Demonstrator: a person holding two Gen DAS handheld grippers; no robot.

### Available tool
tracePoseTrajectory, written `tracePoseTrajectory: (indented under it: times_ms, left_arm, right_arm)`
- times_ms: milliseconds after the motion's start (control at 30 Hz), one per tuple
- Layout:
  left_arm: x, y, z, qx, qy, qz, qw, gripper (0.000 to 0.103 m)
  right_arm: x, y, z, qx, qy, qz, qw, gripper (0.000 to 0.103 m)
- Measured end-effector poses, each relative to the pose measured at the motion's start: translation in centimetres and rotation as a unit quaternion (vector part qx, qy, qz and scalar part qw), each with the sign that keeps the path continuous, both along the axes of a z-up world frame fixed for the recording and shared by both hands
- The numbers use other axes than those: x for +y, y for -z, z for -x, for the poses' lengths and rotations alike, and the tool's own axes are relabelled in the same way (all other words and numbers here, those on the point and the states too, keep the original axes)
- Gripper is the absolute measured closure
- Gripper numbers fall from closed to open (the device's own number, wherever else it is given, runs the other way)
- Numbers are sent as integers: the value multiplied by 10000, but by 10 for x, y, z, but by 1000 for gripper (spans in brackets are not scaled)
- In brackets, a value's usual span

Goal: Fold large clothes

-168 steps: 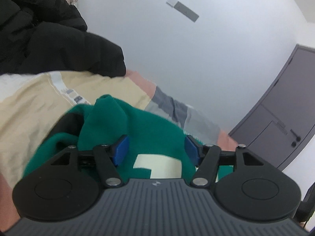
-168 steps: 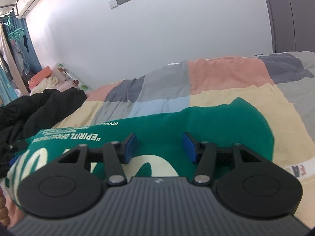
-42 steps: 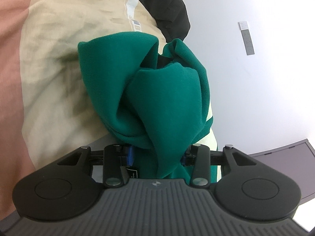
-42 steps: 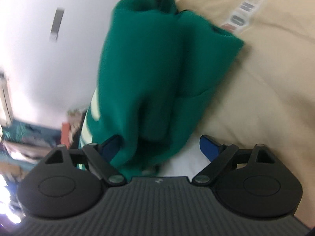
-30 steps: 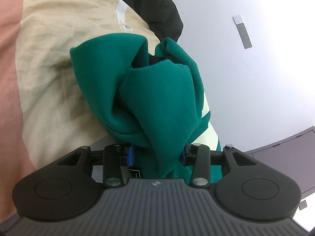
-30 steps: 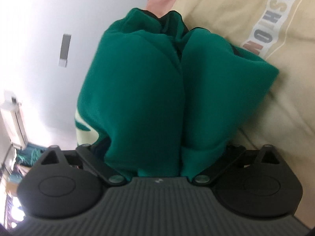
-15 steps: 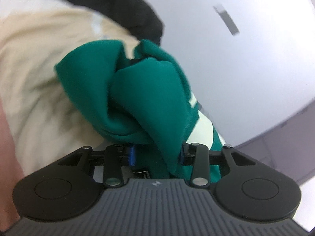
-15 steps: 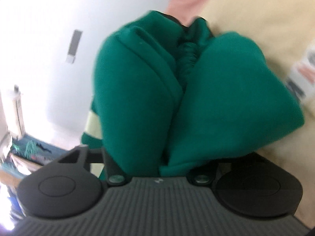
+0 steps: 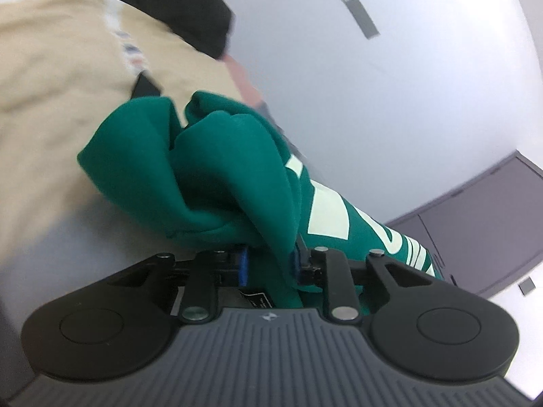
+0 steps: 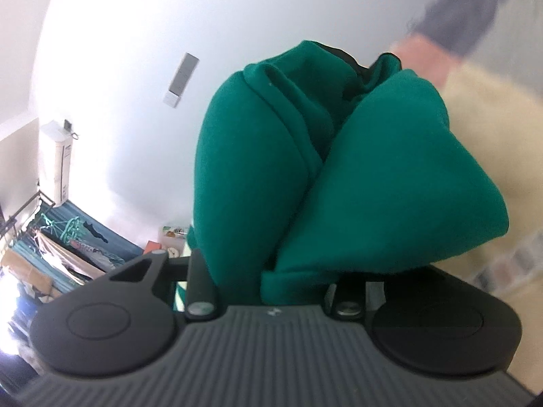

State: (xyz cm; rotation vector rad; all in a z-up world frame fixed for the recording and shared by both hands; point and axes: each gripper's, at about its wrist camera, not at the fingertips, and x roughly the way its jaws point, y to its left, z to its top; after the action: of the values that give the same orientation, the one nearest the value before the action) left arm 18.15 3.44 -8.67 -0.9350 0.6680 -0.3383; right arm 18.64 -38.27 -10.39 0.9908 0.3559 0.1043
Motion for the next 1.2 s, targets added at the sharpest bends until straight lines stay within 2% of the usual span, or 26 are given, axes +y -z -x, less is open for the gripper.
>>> tracePoseTrajectory:
  times_ms: [167, 367, 433, 467, 600, 733, 900, 1067, 1200]
  left_arm:
    - [-73, -15, -6, -114, 463, 212, 9986, 79]
    - [-186, -33, -18, -330, 1132, 335, 9925, 81]
    - [-223, -35, -21, -404, 1369, 286, 9893, 81]
    - [-243, -35, -23, -431, 1524, 144, 9873, 81]
    - [-298, -17, -18, -247, 1893, -216, 9814, 82]
    - [-316, 0, -7, -352, 1998, -316, 9787, 82]
    - [-319, 10, 11, -450, 2097, -567, 9751, 82]
    - [-321, 19, 17, -418, 2062, -644, 9755, 82]
    - [-322, 15, 19, -394, 2078, -720, 9747, 82]
  right_arm:
    - [-60, -34, 16, -380, 215, 486, 9979, 61]
    - [-145, -52, 53, -602, 777, 746, 9924, 61]
    - [-177, -51, 67, -627, 999, 719, 9904, 61]
    - [-188, -46, 74, -624, 1088, 689, 9897, 61]
    - [-233, -13, 99, -456, 1472, 439, 9871, 61]
    - [-261, 40, 115, -11, 1567, 54, 9876, 61]
    - [-263, 101, 130, -38, 1647, -515, 9850, 60]
    - [-267, 123, 131, -139, 1619, -592, 9849, 56]
    - [-283, 132, 134, -159, 1549, -672, 9855, 56]
